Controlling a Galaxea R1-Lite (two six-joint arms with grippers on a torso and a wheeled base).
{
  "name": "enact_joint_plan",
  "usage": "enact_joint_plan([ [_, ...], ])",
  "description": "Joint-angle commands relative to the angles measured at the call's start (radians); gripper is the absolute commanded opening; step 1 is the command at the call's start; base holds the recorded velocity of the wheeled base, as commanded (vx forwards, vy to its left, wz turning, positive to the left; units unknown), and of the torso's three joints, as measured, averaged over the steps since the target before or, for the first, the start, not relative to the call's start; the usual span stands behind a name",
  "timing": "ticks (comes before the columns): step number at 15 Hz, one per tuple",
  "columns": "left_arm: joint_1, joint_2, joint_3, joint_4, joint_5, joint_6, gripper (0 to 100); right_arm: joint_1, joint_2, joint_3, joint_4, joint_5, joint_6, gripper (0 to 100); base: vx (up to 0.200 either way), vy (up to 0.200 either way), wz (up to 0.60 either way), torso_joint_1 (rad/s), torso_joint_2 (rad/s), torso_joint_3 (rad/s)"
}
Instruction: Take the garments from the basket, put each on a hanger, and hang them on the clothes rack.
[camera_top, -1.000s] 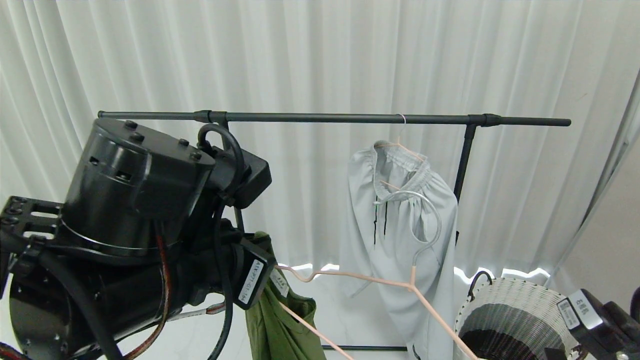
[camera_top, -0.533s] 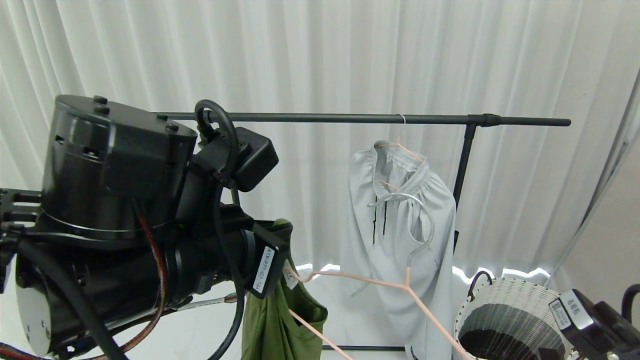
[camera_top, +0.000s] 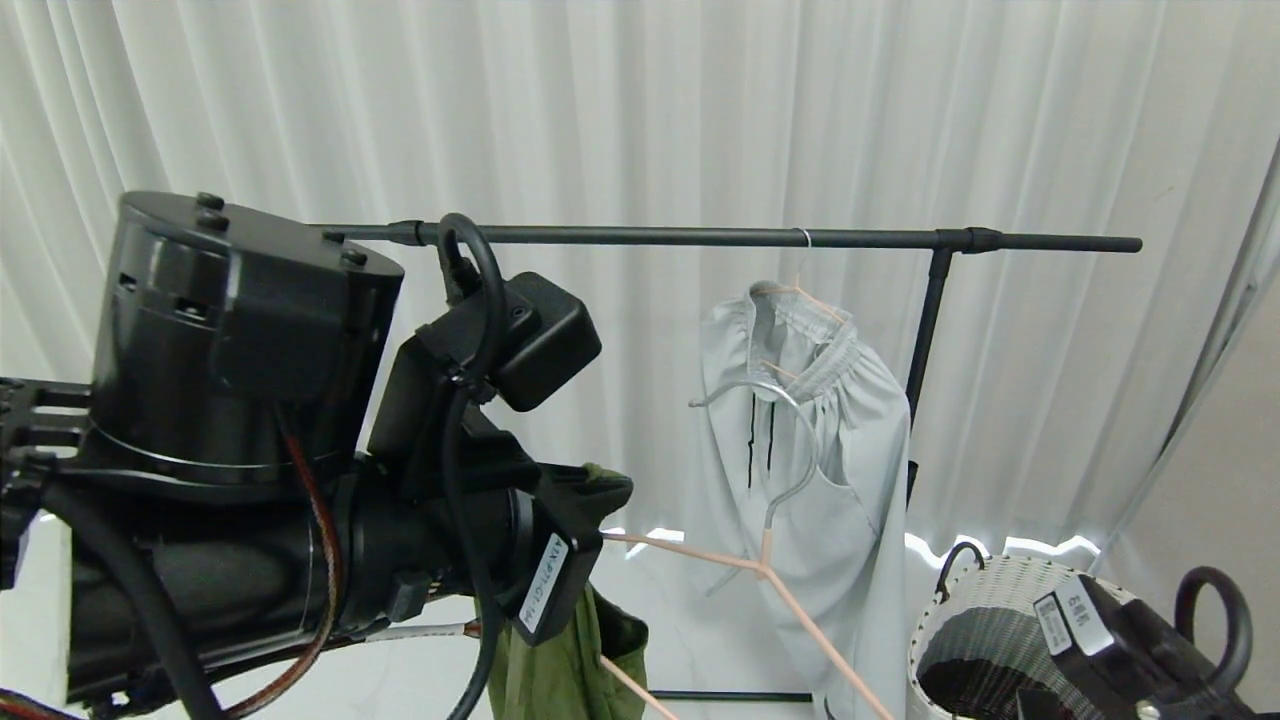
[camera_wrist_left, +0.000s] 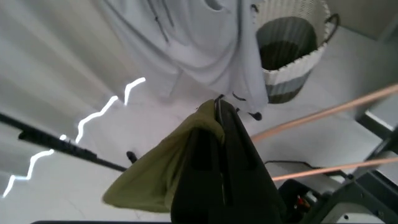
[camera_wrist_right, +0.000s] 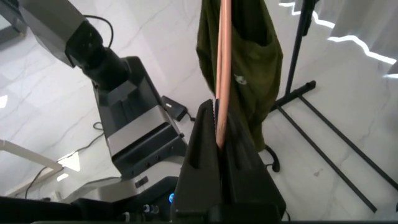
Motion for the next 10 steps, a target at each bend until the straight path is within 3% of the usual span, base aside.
enact_joint_plan([
  [1,0.005,-0.001,0.001,0.001,0.001,0.0,0,0.0,0.043,0.006,-0.001,-0.004,-0.001,0,0.0,0.0,0.0,0.0,0.0,0.0],
  [3,0.039,-0.004,0.006,0.001,0.006,0.003,0,-0.04,0.037,0.015,-0.001,-0.01,-0.001,0,0.0,0.0,0.0,0.0,0.0,0.0],
  [4,0.076,-0.006,0.006,0.001,0.016,0.012,0,-0.104,0.017,0.03,0.002,-0.007,-0.009,0,0.0,0.0,0.0,0.0,0.0,0.0],
  [6,0.128,-0.007,0.015,0.001,0.056,0.083,0,-0.178,-0.003,0.043,0.013,-0.006,-0.012,0,0.0,0.0,0.0,0.0,0.0,0.0],
  [9,0.189,0.003,0.021,-0.002,0.061,0.183,0,-0.19,-0.049,0.043,0.08,0.001,-0.012,0,0.0,0.0,0.0,0.0,0.0,0.0],
  [10,0.2,0.023,0.023,-0.035,0.055,0.216,0,-0.186,-0.089,0.039,0.119,0.034,-0.012,0,0.0,0.0,0.0,0.0,0.0,0.0],
])
